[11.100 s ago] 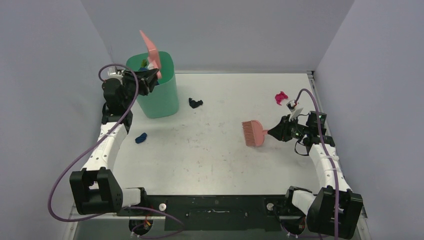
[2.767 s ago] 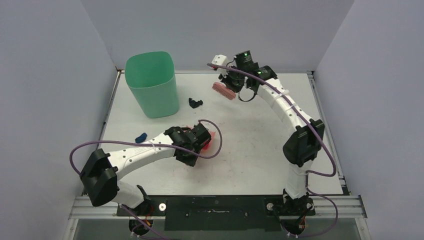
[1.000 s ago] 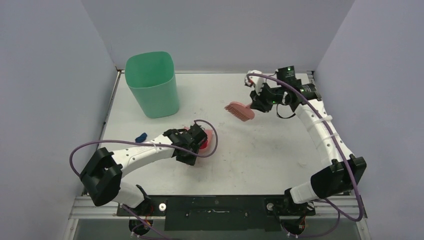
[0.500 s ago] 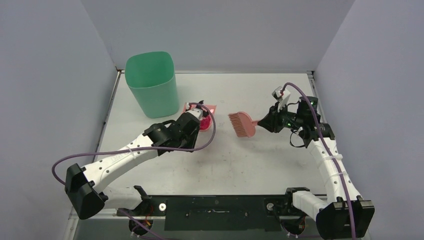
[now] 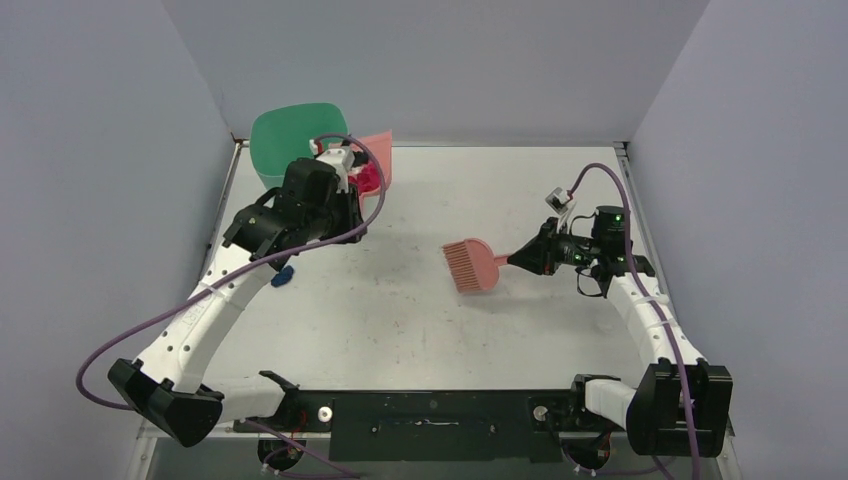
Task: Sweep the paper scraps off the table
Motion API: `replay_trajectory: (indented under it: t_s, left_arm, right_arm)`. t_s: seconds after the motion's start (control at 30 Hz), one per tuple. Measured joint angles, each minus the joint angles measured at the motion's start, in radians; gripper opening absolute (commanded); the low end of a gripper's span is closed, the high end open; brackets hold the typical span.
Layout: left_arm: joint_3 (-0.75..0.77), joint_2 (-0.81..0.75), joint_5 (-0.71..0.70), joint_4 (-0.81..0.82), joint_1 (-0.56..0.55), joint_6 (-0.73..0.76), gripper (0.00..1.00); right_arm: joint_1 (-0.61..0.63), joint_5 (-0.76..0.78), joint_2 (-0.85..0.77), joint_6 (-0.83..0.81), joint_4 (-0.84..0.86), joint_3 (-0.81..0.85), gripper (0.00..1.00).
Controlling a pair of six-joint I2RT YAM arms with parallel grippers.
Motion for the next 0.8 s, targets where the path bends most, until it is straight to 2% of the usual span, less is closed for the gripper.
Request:
replay_trajectory:
  t_s: [0.3, 0.53, 0.7, 0.8]
  left_arm:
    - [0.130, 0.063, 0.208, 0.073, 0.155, -0.034, 0.00]
    - [0.164, 0.131, 0.412, 0.174, 0.321, -0.138, 0.00]
    - [0.135, 0.144, 0.559, 0.343, 0.422, -0.310, 0.00]
    - [0.034, 0.107, 0.626, 0.524, 0.473, -0.477, 0.00]
  right_arm:
    - [0.000, -0.018, 0.023, -0.077, -0.024, -0.002, 0.05]
    - [0.000, -0.015, 0.024, -0.108, -0.041, -0.002, 0.05]
    - [0.000, -0.007, 0.023, -0.127, -0.057, -0.002, 0.05]
    - [-0.001, 0.005, 0.023, -0.129, -0.060, -0.002, 0.05]
